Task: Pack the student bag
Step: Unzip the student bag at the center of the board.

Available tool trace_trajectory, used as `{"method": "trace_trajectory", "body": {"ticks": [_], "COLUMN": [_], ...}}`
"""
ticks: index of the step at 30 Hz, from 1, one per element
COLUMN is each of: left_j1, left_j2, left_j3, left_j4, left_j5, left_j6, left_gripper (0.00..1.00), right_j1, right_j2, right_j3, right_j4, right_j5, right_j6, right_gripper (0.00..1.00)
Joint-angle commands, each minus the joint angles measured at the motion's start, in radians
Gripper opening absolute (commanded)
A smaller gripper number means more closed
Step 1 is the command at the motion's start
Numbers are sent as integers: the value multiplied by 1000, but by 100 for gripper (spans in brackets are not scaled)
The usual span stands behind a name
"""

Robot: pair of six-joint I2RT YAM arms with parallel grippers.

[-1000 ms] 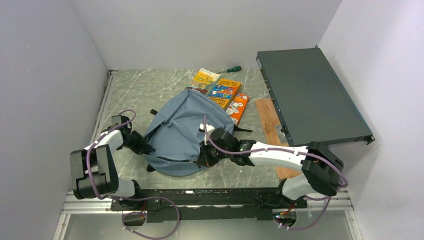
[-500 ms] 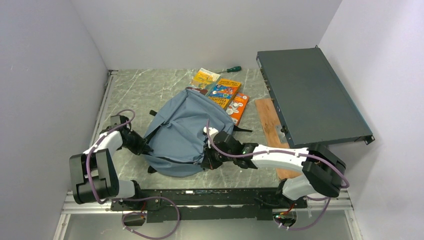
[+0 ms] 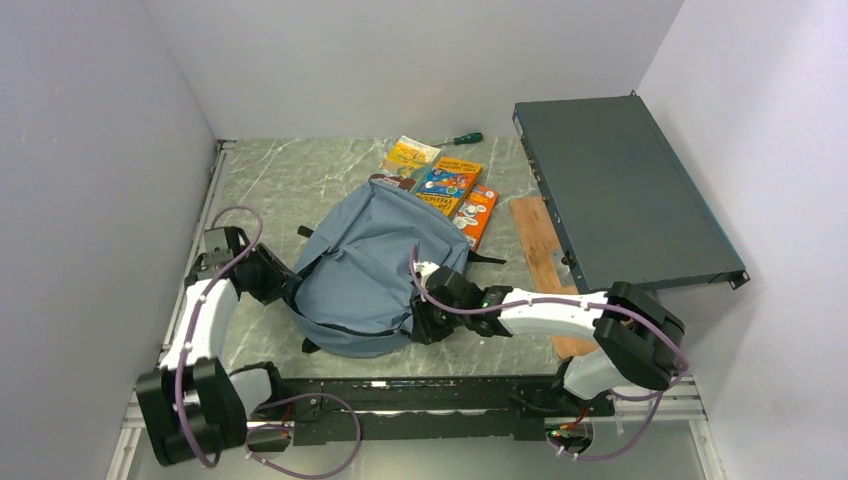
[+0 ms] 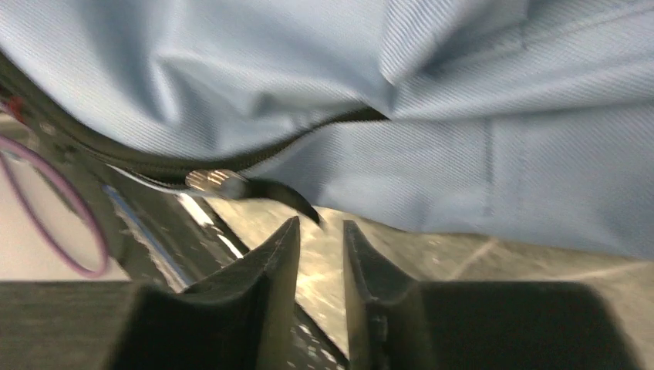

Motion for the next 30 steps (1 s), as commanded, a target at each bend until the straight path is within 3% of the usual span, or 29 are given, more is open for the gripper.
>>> {"method": "trace_trajectory", "body": {"ticks": [1, 4, 8, 11, 14, 18, 23, 30], "left_j1": [-31, -95, -169, -182, -183, -182, -182, -182], "left_j2": [-145, -165, -86, -31, -45, -140, -255, -375], "left_j3": [30, 2, -18, -27, -38, -87, -184, -187], "left_j4": [43, 115, 161, 135, 81, 7, -34, -87], "left_j5": [136, 239, 232, 204, 134, 51, 62, -20], "left_j6": [76, 46, 10, -3, -4, -66, -177, -225], "left_gripper": [59, 72, 74, 73, 73, 69, 64, 66], "right_j1": [-20, -30, -66, -122, -173, -176, -144, -133], "right_j2": [-93, -168, -89, -10, 49, 186, 411, 632], "right_j3": [-2, -2, 153, 211, 206, 287, 566, 915], "right_j4": [-102, -88, -294, -343, -218, -49, -39, -43], "right_j5": [-19, 40, 400, 541, 527, 436, 377, 317], "right_j6": [-7, 25, 149, 222, 188, 21, -115, -184], "right_gripper": [42, 59, 74, 81, 82, 82, 80, 81]}}
